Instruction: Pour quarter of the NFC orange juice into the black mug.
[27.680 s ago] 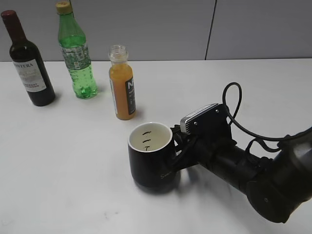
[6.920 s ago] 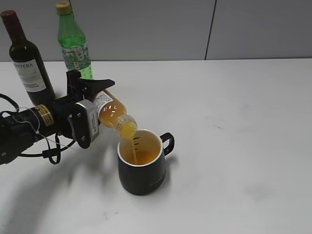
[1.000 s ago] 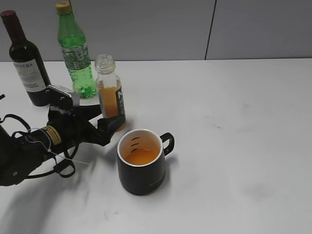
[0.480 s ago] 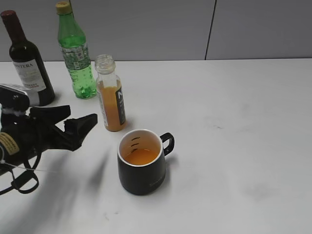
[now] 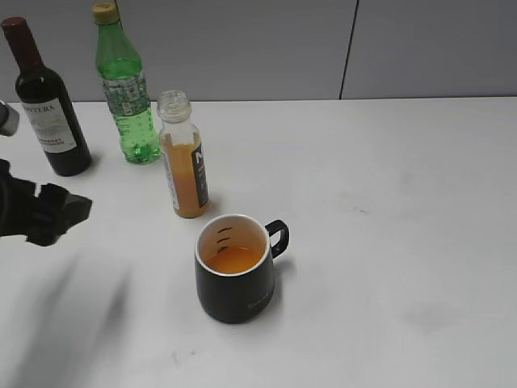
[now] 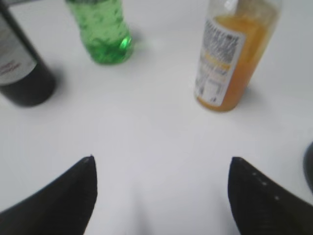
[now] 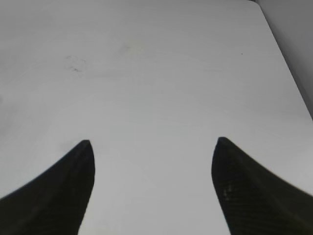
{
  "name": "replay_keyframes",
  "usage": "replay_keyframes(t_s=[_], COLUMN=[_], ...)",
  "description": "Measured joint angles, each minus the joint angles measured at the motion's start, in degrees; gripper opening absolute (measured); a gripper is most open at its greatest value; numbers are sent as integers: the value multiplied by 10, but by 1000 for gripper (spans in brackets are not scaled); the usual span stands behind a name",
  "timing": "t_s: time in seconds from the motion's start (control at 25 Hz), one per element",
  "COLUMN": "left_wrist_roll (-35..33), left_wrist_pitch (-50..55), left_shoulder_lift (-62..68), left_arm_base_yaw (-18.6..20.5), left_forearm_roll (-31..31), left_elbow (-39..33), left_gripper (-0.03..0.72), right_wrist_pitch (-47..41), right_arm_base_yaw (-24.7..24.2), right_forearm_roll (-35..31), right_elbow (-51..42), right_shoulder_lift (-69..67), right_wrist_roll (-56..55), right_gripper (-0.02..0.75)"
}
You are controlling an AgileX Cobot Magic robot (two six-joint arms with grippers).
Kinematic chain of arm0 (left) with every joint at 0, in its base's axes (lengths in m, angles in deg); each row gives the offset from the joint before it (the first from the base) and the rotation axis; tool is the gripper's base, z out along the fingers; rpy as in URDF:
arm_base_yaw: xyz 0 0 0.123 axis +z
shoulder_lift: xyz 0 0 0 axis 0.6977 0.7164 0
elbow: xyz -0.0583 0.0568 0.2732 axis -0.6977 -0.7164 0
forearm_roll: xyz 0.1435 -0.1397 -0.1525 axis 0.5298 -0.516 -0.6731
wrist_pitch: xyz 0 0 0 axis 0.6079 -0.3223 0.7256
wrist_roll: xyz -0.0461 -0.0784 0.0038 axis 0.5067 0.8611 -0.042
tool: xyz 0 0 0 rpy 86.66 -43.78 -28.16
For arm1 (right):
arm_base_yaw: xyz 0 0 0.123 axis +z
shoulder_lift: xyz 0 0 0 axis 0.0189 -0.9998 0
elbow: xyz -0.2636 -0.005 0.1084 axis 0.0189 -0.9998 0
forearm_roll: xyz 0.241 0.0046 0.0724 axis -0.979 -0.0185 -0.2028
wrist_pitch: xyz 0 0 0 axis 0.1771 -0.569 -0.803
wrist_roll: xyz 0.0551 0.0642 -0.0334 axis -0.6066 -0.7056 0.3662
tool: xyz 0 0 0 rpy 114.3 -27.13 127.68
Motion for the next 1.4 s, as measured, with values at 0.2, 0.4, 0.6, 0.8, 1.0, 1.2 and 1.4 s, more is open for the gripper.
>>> replay_keyframes(t_s=[0.2,0.4,0.6,0.8,1.0,1.2,1.4], left_wrist_roll=[1,1,1,1,2,2,2], left_wrist_pitch=[369,574,694,750,766,766,764], left_shoulder_lift=[-95,-176,-292,-471,-631,-740,-762], left_arm_base_yaw=[1,2,2,2,2,2,2], left_forearm_roll=[-59,-72,-74,-73,-36,-29,-29], left_elbow=[102,173,181,181,163,127,84], left_gripper=[621,608,592,590,591,591,591], right_wrist_pitch=[0,0,0,0,0,0,0], right_arm_base_yaw=[0,0,0,0,0,0,0], right_forearm_roll=[0,0,0,0,0,0,0], right_elbow=[0,0,0,0,0,0,0], right_shoulder_lift=[0,0,0,0,0,0,0], right_wrist_roll=[0,0,0,0,0,0,0], right_gripper=[566,566,566,566,566,566,566])
